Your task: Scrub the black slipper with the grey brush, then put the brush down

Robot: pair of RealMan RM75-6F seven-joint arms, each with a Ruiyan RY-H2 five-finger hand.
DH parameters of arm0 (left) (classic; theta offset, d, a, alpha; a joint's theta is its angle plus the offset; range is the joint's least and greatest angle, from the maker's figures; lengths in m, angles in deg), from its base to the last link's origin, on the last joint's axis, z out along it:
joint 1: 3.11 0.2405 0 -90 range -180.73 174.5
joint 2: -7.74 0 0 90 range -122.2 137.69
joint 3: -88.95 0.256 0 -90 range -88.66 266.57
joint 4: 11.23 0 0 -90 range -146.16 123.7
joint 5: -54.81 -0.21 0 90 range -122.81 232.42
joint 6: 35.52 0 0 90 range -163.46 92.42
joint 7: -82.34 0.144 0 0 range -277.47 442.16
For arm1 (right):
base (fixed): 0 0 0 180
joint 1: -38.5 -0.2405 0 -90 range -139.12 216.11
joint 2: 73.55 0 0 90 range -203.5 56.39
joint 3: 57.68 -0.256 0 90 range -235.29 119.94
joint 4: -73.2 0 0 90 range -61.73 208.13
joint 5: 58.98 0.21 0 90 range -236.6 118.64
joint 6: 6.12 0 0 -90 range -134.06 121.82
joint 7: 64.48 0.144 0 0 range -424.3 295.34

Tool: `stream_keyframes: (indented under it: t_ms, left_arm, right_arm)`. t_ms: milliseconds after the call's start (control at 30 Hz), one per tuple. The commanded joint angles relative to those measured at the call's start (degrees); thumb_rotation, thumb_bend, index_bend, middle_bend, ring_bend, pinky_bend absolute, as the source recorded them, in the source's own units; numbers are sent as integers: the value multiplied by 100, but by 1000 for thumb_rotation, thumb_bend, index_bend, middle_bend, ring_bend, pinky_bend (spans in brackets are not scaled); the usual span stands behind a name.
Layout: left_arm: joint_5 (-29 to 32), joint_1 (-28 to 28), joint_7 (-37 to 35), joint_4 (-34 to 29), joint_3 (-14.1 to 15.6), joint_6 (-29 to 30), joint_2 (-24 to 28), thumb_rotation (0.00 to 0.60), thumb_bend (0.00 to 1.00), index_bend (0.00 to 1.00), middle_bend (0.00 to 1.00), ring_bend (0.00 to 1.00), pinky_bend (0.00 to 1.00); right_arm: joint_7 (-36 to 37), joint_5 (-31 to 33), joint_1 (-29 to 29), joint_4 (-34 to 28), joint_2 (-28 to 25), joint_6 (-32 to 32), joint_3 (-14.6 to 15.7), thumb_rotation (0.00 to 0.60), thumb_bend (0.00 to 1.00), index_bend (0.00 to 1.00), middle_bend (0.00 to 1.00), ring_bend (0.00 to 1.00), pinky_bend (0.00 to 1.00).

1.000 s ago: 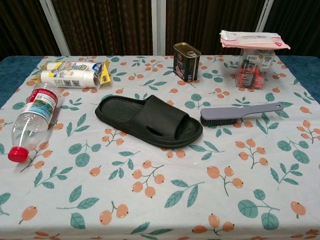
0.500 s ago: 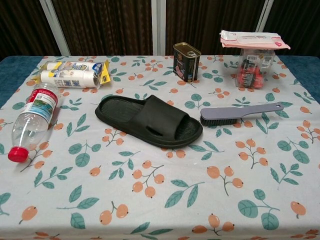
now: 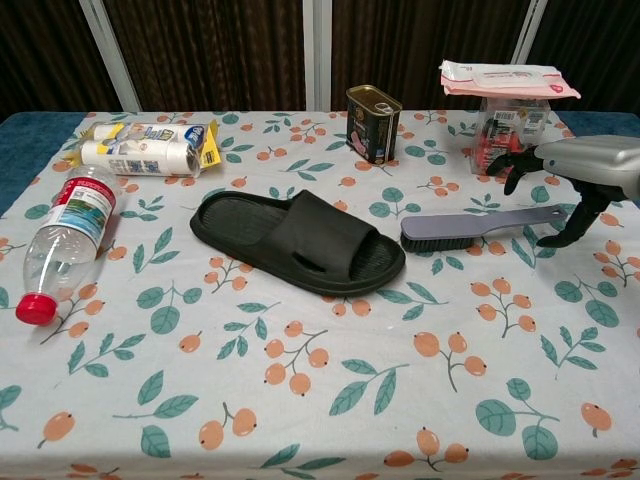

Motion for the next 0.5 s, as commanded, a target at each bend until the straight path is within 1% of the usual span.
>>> stream_keyframes:
  t_ms: [33,100,133,167,267,367,500]
  left_arm:
    - [5,-4,-12,9,-1,-5,-8,600,159,148,175,102,148]
    - [2,-8,-17,16,-1,-4,-14,600,159,148,175,102,149]
    - [4,-7,-18,18,-1,-2,-14,600,158,148,175,101,149]
    - [12,-4,-19,19,0,-2,-14,600,159,148,175,102,149]
    - [44,15,-36,26,5,0,-17,600,159,148,175,102,149]
    - [55,29,-63,51,14,5,-33,600,159,148,175,102,149]
    - [79,58,-95,83,19,27,-49,600,158,152,175,102,149]
  right_arm:
    - [-92,115,-132,237,183,130,46,600,104,196,275,98,129]
    - [-119,187,-221,437,327,189,48,600,110,292,324,158,176]
    - [-119,206,-256,517,386,195,40,600,113,320,338,176,194]
    - [-101,222,-296,622,460,201,27,600,115,387,376,225,243]
    - [-44,282,-398,874,603,292,15,600,118,504,456,320,352]
    - [-39,345,-494,1045,699,410,35,600,120,547,498,371,405]
    - [26,380,-549,1107,746,431,37,600,118,584,524,426,476]
